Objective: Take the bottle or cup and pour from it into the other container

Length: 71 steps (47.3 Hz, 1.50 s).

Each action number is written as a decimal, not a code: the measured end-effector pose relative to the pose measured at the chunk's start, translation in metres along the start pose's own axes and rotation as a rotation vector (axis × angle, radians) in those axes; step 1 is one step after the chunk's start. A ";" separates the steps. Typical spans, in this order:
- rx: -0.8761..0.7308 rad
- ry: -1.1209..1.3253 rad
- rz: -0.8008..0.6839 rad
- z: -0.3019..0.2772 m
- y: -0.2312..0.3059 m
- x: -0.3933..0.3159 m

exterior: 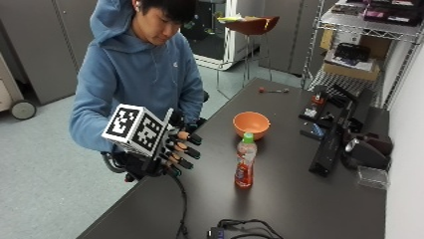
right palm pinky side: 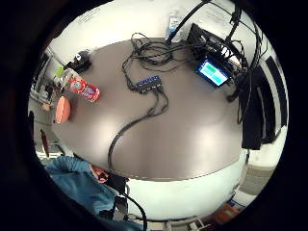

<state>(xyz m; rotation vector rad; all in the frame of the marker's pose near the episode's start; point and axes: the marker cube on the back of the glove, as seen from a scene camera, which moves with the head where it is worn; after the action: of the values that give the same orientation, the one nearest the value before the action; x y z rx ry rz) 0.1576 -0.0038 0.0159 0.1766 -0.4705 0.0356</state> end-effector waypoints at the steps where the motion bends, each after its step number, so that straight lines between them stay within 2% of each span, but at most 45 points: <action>1: -0.001 0.001 0.001 0.000 0.000 0.000; 25: -0.017 -0.013 -0.010 0.019 -0.016 0.003; 56: -0.100 -0.365 -0.081 0.127 -0.053 -0.015; 71: -0.137 -0.453 -0.099 0.166 -0.065 -0.031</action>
<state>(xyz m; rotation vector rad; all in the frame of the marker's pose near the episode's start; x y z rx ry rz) 0.0606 -0.0967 0.1374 0.0711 -0.9128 -0.1366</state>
